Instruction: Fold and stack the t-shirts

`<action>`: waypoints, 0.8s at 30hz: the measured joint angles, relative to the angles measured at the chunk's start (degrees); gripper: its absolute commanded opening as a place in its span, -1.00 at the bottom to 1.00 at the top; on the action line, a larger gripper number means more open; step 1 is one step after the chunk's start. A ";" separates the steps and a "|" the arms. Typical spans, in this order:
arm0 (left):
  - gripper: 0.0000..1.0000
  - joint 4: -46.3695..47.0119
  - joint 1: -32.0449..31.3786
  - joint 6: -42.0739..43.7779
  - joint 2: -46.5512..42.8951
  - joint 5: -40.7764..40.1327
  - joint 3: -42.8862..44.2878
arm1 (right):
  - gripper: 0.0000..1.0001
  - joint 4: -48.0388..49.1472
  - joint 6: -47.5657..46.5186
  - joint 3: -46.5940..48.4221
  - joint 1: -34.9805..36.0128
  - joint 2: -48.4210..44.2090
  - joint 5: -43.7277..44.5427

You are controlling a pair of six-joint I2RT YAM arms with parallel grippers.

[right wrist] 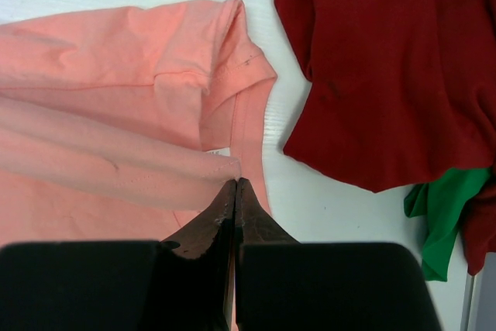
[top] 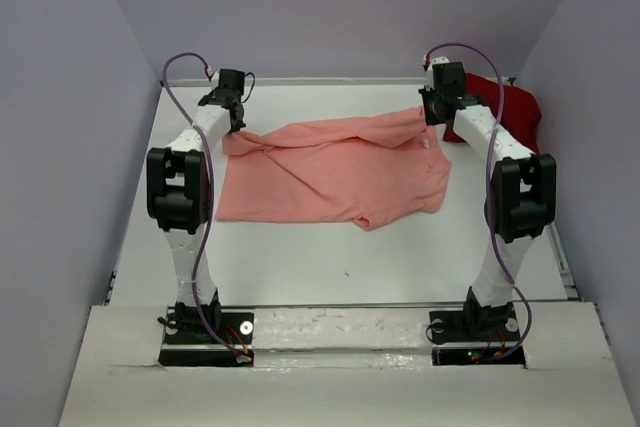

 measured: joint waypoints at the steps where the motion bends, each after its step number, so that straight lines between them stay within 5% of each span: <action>1: -0.73 -0.17 0.09 -0.15 0.00 -0.22 0.13 | -1.00 0.02 0.07 -0.13 0.00 0.00 0.00; 17: -1.00 -1.14 1.84 -1.68 -0.68 -2.36 0.28 | -1.00 0.02 0.52 -1.46 -0.61 -0.26 0.20; 24: -1.00 -0.35 0.98 0.85 -13.03 1.57 -1.57 | -1.00 -5.09 0.46 6.97 0.35 -5.60 1.53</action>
